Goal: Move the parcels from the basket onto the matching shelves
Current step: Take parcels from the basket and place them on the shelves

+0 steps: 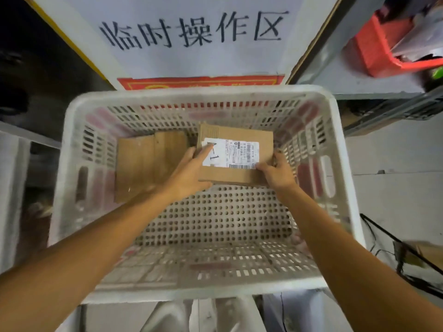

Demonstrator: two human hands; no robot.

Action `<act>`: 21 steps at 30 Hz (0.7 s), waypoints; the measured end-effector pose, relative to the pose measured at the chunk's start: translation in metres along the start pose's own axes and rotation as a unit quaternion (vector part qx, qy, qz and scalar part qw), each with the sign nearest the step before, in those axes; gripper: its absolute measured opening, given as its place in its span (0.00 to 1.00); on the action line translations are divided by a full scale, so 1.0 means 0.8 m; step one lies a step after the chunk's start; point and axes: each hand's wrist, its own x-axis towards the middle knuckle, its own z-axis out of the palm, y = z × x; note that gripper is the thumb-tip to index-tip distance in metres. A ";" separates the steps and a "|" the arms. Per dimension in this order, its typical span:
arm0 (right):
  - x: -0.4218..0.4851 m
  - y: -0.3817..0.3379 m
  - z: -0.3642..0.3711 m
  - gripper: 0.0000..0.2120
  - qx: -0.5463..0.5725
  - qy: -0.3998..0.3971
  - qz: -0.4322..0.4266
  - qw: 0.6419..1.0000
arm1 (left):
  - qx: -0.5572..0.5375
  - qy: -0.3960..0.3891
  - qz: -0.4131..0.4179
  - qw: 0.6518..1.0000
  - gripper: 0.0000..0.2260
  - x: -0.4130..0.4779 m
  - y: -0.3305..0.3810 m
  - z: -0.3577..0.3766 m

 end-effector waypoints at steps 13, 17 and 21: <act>0.122 0.089 0.090 0.26 -0.059 0.034 -0.009 0.998 | 0.335 0.067 0.057 0.938 0.39 0.094 -0.123 0.048; 0.126 0.103 0.081 0.28 -0.092 0.051 -0.034 0.994 | 0.338 0.065 0.059 0.937 0.39 0.097 -0.127 0.059; 0.107 0.108 0.083 0.28 -0.143 0.041 -0.061 0.987 | 0.385 0.075 0.109 0.913 0.27 0.080 -0.134 0.061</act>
